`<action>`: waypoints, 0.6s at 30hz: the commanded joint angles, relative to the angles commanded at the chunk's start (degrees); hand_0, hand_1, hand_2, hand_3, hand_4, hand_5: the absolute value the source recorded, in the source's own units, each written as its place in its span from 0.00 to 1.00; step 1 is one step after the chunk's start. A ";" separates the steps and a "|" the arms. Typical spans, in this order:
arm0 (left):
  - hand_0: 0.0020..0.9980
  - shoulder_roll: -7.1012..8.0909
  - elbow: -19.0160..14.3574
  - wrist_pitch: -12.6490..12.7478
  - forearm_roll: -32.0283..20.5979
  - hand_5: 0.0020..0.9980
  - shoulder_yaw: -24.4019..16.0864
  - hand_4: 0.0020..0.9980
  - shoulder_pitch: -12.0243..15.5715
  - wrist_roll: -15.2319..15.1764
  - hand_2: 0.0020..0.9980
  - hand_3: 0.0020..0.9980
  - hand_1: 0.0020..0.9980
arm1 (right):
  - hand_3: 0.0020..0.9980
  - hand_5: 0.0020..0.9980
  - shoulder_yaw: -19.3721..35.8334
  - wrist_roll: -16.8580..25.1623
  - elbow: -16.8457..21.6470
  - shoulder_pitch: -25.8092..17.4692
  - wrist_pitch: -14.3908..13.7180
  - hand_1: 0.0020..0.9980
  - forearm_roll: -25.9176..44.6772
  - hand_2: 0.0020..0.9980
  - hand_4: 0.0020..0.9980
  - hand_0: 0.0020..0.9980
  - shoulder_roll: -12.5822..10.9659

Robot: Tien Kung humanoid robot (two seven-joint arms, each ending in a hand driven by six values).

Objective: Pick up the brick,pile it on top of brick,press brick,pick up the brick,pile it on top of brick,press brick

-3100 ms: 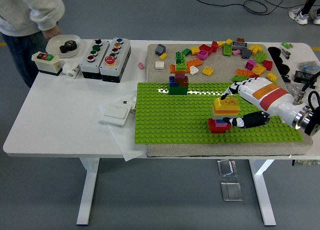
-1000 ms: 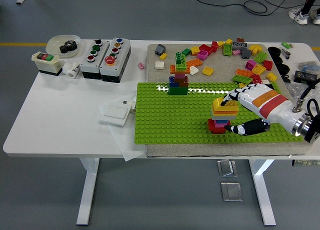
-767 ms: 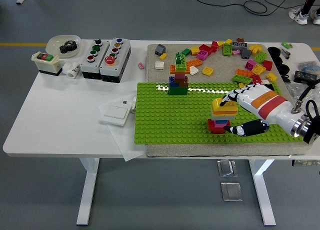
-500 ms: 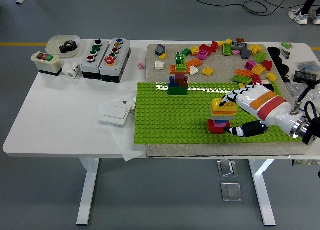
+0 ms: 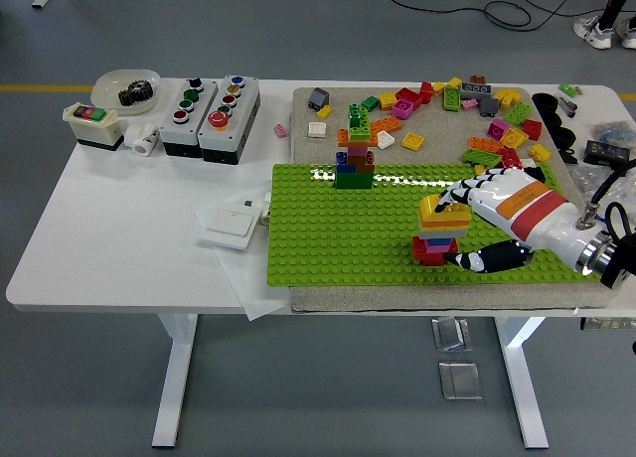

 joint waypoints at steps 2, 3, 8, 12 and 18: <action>0.79 -0.02 0.00 0.01 0.09 0.60 -0.08 0.58 0.06 0.02 0.64 0.56 0.73 | 0.65 0.47 0.22 -0.03 -0.01 -0.04 -0.45 0.67 0.12 0.75 0.81 0.71 0.00; 0.79 -0.02 0.00 0.01 0.10 0.60 -0.08 0.58 0.07 0.02 0.64 0.56 0.73 | 0.65 0.47 0.24 -0.03 -0.02 -0.04 -0.49 0.67 0.13 0.75 0.81 0.71 0.01; 0.79 -0.01 0.00 -0.04 0.15 0.60 0.03 0.58 0.14 0.03 0.64 0.56 0.73 | 0.66 0.47 0.95 -0.12 -0.09 -0.03 -1.25 0.68 0.18 0.75 0.81 0.71 0.05; 0.79 -0.01 0.00 -0.06 0.24 0.61 -0.01 0.58 0.19 0.05 0.64 0.56 0.73 | 0.66 0.46 1.46 -0.10 -0.08 -0.11 -1.76 0.68 0.16 0.75 0.81 0.71 0.08; 0.79 -0.02 0.00 -0.07 0.63 0.60 -0.35 0.58 0.27 0.12 0.64 0.56 0.73 | 0.67 0.46 2.50 -0.11 -0.15 -0.32 -2.20 0.69 0.10 0.75 0.81 0.71 0.16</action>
